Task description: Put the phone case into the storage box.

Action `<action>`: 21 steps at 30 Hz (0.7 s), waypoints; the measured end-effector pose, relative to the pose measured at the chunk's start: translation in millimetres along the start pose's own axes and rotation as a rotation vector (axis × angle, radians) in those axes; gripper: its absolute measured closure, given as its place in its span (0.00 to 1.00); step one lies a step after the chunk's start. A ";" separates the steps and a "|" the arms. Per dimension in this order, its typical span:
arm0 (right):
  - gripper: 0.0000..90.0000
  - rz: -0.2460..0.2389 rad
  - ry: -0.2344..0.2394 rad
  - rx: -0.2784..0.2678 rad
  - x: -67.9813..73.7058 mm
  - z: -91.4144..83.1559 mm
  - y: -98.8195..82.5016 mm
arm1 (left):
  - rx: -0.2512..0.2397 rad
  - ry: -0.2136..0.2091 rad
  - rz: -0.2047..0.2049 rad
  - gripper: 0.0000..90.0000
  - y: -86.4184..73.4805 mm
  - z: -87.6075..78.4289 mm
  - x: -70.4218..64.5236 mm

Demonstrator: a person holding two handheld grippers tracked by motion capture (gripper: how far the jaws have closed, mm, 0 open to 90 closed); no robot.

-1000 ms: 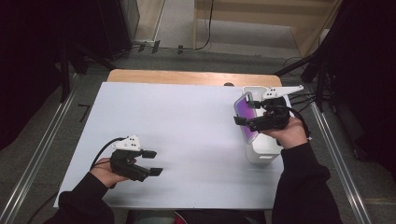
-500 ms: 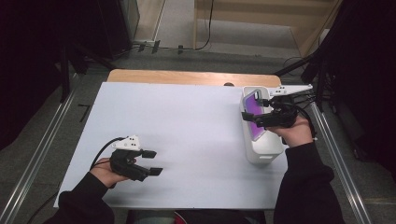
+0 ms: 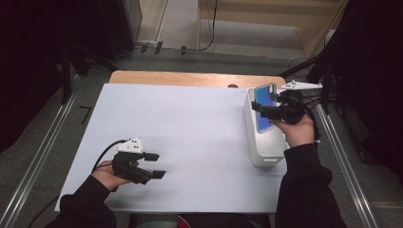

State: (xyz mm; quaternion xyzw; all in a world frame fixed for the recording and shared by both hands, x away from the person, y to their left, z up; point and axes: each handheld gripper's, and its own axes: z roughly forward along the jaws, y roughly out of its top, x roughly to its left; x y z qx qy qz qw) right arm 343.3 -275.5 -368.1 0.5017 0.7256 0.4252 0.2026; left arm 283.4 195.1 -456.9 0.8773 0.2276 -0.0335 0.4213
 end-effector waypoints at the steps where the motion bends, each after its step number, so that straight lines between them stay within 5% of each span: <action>1: 0.16 0.016 -0.007 -0.007 -1.4 0.2 0.6 | -0.009 -0.001 -0.005 0.31 -0.2 0.4 -0.1; 10: 0.16 0.086 -0.077 -0.061 -12.2 10.6 2.9 | -0.008 0.000 -0.008 0.31 0.2 0.2 0.8; 21: 0.16 0.128 -0.154 -0.040 -21.0 29.7 3.7 | -0.004 -0.002 -0.014 0.31 0.4 0.3 1.2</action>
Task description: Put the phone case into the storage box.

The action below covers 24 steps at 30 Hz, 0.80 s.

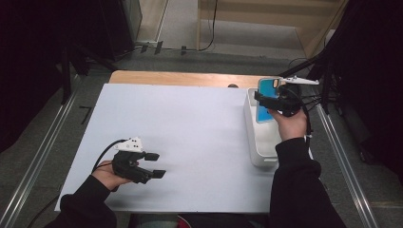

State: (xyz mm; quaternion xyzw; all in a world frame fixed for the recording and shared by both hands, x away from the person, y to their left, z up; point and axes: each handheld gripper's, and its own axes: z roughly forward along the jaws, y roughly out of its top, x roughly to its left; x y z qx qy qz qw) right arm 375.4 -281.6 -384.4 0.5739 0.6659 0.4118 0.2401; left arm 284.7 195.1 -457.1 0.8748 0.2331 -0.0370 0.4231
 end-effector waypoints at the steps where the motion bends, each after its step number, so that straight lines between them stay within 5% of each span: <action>1: 0.16 -0.001 -0.003 0.001 -1.1 1.2 0.5 | -0.001 0.000 -0.001 0.31 0.0 0.1 0.2; 24: 0.16 0.016 -0.017 0.005 -23.1 36.8 37.3 | -0.013 -0.009 -0.016 0.31 -0.9 -0.2 2.4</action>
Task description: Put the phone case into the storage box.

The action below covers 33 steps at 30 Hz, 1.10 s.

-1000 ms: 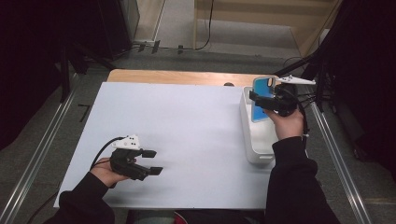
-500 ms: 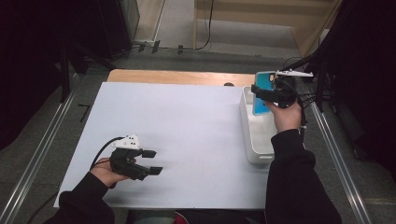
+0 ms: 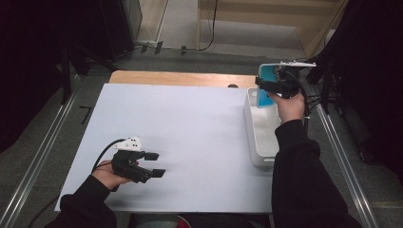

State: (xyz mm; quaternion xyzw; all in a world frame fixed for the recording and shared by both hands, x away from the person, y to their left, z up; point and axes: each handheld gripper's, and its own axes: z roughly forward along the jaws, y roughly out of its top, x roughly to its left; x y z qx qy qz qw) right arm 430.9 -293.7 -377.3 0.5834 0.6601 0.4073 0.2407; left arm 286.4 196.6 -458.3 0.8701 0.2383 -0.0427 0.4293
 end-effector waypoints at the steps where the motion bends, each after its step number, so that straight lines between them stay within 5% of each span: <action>1: 0.16 -0.001 -0.003 0.002 -0.8 1.1 0.8 | 0.004 0.003 0.001 0.31 0.1 0.1 0.1; 20: 0.16 0.002 -0.047 0.026 -7.2 20.9 22.3 | 0.006 0.005 -0.005 0.31 0.0 0.3 0.2; 33: 0.16 -0.006 -0.060 0.038 -6.4 38.8 19.9 | 0.008 0.005 -0.004 0.31 -0.3 0.6 0.5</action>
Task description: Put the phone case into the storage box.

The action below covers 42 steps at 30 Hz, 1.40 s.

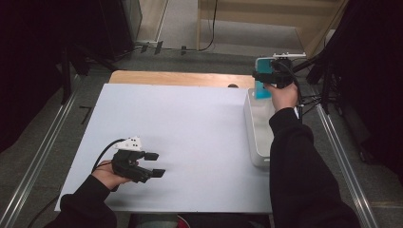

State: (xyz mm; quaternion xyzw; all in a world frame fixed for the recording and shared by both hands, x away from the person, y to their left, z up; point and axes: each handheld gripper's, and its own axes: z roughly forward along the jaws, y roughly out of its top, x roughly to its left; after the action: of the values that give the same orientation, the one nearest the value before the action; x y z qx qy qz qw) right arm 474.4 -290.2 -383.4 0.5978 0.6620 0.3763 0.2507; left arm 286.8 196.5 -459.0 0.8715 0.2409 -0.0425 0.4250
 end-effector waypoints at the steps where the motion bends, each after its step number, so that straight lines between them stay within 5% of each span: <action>1: 0.16 0.004 0.000 -0.005 -0.1 0.7 0.0 | 0.000 -0.001 -0.002 0.31 0.1 0.1 -0.1; 20: 0.16 0.000 -0.005 0.014 1.6 19.4 -14.1 | 0.003 -0.003 -0.003 0.31 0.0 -0.5 0.5; 42: 0.16 0.022 -0.012 0.030 0.4 22.0 -37.7 | 0.005 0.002 -0.003 0.31 0.0 -0.1 0.3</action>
State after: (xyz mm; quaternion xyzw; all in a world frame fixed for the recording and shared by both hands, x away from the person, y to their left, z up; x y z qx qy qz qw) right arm 468.8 -285.5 -426.4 0.6111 0.6592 0.3656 0.2416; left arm 287.0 196.7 -459.0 0.8723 0.2425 -0.0429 0.4224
